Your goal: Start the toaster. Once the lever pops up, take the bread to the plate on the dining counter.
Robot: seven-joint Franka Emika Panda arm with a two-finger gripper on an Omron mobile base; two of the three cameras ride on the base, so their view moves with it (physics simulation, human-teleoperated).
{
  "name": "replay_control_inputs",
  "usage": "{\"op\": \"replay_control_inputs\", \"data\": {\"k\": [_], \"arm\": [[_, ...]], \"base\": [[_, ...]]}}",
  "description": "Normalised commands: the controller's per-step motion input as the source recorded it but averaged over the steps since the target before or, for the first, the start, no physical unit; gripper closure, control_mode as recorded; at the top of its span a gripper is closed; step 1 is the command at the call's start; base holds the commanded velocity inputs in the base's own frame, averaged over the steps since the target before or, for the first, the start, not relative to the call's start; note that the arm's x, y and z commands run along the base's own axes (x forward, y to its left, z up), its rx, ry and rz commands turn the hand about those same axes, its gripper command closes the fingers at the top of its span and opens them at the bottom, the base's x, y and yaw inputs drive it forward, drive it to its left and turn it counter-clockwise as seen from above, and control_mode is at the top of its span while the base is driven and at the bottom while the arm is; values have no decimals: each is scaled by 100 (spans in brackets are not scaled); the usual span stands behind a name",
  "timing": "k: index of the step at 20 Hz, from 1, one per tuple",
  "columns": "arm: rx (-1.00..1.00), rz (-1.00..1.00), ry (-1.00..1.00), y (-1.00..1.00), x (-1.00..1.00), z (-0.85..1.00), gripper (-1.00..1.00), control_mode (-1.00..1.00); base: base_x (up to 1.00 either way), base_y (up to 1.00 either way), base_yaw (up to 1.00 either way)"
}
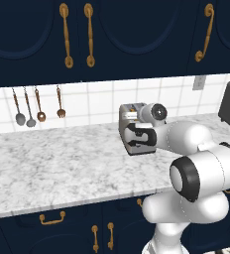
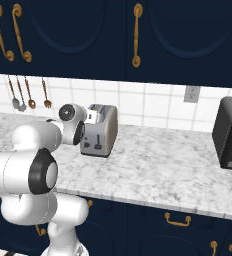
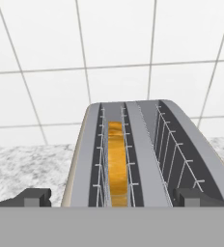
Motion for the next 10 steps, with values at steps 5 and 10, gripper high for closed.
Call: {"op": "replay_control_inputs", "data": {"k": [5,10], "arm": [[0,0,0,0,0,0,-100,-100],[0,0,0,0,0,0,-100,-100]], "base": [[0,0,0],[0,0,0]]}}
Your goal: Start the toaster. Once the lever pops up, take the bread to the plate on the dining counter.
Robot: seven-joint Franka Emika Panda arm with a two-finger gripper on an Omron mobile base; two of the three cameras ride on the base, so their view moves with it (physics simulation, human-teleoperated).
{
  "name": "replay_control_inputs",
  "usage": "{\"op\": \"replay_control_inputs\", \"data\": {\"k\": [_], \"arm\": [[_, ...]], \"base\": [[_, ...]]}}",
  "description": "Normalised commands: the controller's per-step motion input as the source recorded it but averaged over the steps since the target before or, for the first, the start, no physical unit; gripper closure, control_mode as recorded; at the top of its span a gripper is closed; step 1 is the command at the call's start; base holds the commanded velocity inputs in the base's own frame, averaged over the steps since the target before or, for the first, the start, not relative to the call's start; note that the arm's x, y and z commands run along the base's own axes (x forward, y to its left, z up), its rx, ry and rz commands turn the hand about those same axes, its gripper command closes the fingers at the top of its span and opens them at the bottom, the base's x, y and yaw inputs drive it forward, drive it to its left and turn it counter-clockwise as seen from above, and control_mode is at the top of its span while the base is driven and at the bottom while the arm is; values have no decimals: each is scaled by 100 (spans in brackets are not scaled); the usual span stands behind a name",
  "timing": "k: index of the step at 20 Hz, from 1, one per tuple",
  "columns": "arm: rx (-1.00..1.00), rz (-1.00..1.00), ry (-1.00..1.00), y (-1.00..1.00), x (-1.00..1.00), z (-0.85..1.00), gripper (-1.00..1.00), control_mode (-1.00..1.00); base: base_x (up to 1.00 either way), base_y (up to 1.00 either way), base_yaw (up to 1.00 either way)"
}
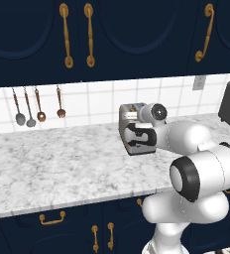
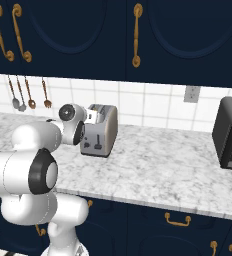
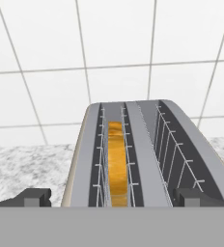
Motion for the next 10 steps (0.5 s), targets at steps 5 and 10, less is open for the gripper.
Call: {"op": "replay_control_inputs", "data": {"k": [5,10], "arm": [[0,0,0,0,0,0,-100,-100],[0,0,0,0,0,0,-100,-100]], "base": [[0,0,0],[0,0,0]]}}
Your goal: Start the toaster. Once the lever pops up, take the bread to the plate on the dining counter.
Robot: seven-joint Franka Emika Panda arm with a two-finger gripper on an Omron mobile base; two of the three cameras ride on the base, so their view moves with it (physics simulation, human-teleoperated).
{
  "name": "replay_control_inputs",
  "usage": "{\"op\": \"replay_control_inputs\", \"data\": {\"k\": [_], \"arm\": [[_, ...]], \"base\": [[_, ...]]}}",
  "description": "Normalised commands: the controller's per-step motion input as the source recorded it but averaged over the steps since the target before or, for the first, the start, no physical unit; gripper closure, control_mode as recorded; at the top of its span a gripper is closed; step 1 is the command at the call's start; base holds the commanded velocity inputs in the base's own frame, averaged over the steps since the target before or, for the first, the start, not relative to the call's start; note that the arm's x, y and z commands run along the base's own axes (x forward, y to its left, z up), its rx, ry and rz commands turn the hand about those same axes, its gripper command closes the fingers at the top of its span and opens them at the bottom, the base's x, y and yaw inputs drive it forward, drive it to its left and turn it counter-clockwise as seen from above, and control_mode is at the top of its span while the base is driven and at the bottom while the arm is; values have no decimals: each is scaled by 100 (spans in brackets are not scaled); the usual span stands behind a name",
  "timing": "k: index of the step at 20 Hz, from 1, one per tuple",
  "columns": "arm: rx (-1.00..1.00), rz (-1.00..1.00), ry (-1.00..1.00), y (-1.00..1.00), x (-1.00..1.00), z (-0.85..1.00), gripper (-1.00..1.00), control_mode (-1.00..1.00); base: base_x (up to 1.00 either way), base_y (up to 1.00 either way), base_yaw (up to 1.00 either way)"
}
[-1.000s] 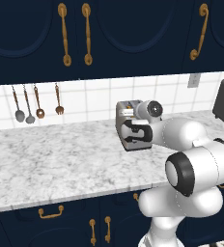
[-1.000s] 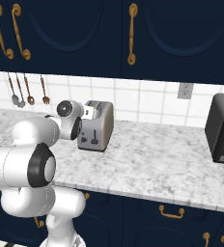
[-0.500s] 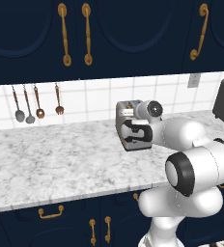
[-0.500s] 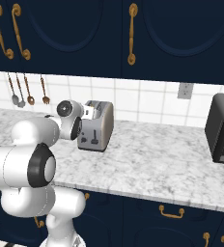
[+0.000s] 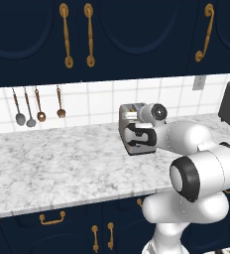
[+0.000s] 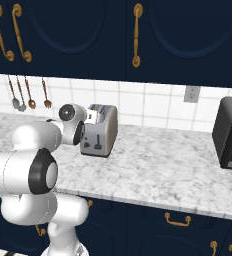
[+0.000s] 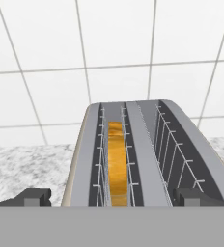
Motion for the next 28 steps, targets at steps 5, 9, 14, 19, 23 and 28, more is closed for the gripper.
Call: {"op": "replay_control_inputs", "data": {"k": [5,9,14,19,23,28], "arm": [[0,0,0,0,0,0,-100,-100],[0,0,0,0,0,0,-100,-100],[0,0,0,0,0,0,-100,-100],[0,0,0,0,0,0,-100,-100],[0,0,0,0,0,0,-100,-100],[0,0,0,0,0,0,-100,-100]], "base": [[0,0,0],[0,0,0],[0,0,0],[0,0,0],[0,0,0],[0,0,0]]}}
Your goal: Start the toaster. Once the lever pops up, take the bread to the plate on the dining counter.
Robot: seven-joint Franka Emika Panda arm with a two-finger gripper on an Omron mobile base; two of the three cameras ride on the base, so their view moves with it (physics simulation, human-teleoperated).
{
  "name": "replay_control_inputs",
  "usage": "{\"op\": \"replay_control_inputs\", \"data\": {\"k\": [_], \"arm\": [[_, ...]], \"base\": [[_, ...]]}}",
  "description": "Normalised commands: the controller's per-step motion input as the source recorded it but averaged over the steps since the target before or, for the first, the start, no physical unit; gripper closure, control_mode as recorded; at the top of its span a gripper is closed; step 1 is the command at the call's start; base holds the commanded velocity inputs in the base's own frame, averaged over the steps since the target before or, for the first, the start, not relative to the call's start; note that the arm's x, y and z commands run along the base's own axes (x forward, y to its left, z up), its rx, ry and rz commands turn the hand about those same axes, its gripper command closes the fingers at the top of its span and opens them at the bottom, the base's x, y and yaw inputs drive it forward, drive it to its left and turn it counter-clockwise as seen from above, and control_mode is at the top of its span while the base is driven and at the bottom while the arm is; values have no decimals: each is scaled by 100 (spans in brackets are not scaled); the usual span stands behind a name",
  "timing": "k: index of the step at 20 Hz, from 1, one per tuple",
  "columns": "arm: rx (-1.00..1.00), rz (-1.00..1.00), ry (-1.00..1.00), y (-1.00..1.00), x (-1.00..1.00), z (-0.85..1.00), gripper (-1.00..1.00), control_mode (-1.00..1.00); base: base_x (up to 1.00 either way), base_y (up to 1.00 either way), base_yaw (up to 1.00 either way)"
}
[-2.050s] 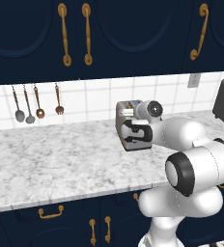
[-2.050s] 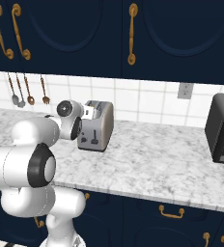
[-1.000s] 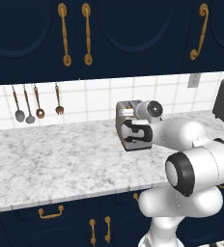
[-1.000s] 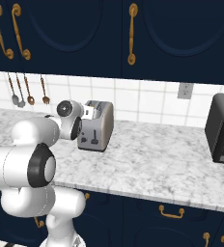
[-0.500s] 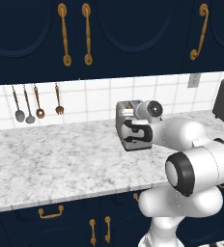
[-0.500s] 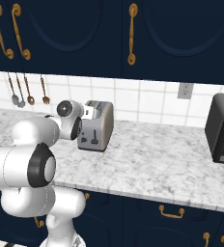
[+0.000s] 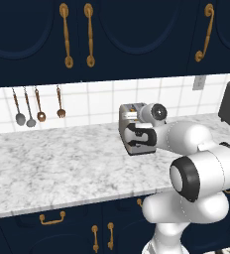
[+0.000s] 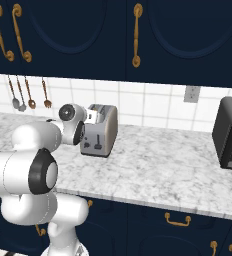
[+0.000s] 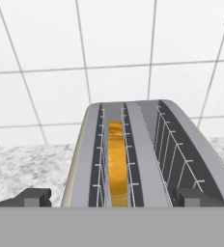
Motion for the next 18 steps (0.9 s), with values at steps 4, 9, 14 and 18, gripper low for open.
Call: {"op": "replay_control_inputs", "data": {"k": [4,9,14,18], "arm": [[0,0,0,0,0,0,-100,-100],[0,0,0,0,0,0,-100,-100],[0,0,0,0,0,0,-100,-100],[0,0,0,0,0,0,-100,-100]], "base": [[0,0,0],[0,0,0],[0,0,0],[0,0,0]]}}
